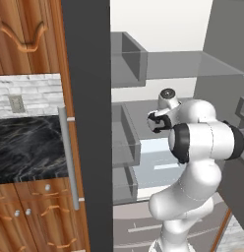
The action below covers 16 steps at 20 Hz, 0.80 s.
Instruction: Take the donuts from the fridge and place them on the empty tray on the dining counter.
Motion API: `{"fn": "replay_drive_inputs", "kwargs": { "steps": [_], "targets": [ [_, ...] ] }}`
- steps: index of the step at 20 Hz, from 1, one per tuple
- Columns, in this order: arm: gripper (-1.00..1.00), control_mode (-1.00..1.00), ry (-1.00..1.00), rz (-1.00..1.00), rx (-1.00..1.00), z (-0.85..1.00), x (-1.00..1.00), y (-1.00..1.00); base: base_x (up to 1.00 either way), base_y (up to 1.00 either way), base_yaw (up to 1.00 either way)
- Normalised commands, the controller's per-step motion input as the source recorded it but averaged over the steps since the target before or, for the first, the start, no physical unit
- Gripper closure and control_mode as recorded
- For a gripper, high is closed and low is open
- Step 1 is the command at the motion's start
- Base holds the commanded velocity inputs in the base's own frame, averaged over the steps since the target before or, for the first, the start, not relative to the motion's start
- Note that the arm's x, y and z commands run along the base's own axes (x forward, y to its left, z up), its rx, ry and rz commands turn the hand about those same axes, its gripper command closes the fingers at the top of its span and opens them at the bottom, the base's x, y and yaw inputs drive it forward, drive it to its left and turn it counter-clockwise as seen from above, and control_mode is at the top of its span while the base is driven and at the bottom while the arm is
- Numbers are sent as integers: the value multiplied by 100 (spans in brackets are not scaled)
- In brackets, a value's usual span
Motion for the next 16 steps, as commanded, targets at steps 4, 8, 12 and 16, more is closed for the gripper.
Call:
{"fn": "replay_drive_inputs", "kwargs": {
  "steps": [4, 8, 12, 16],
  "targets": [
    [100, -100, -5, 0, 9, -41, -63, -23, 0, 0, 0],
    [100, -100, -23, 0, 21, 12, -94, -4, 0, 0, 0],
    [100, -100, -39, 0, 8, 76, -98, -4, 0, 0, 0],
    [100, -100, -24, 0, 0, 99, -100, 10, 0, 0, 0]
  ]
}}
